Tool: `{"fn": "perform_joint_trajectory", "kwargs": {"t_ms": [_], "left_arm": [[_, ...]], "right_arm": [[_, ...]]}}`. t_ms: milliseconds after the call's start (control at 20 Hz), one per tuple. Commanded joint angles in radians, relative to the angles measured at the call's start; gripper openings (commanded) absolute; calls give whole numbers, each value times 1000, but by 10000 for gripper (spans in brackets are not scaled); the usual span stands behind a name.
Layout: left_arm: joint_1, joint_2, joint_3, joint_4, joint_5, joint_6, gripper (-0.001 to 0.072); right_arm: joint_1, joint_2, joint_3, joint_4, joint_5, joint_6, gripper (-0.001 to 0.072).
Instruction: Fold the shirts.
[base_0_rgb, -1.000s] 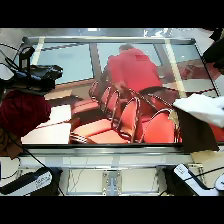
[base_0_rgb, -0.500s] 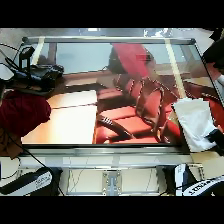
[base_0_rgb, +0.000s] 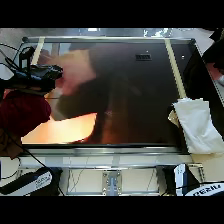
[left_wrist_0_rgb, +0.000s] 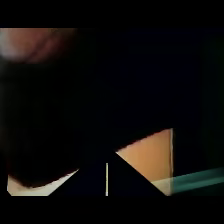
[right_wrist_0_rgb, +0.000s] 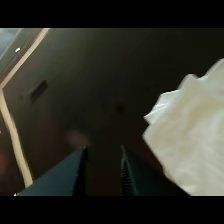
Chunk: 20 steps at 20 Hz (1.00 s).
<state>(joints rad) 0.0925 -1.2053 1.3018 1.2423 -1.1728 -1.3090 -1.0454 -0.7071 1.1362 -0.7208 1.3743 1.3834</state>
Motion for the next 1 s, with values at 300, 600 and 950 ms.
{"fn": "perform_joint_trajectory", "kwargs": {"t_ms": [300, 600, 950], "left_arm": [[1, -1, 0, -70, -13, -3, 17], [1, -1, 0, -69, -59, -19, 17], [1, -1, 0, -69, -59, -19, 18]], "right_arm": [[843, -105, -55, -187, -32, -145, 14], [1060, -199, -55, -225, -56, -139, 16], [1095, -197, -54, -225, -85, -139, 16]]}}
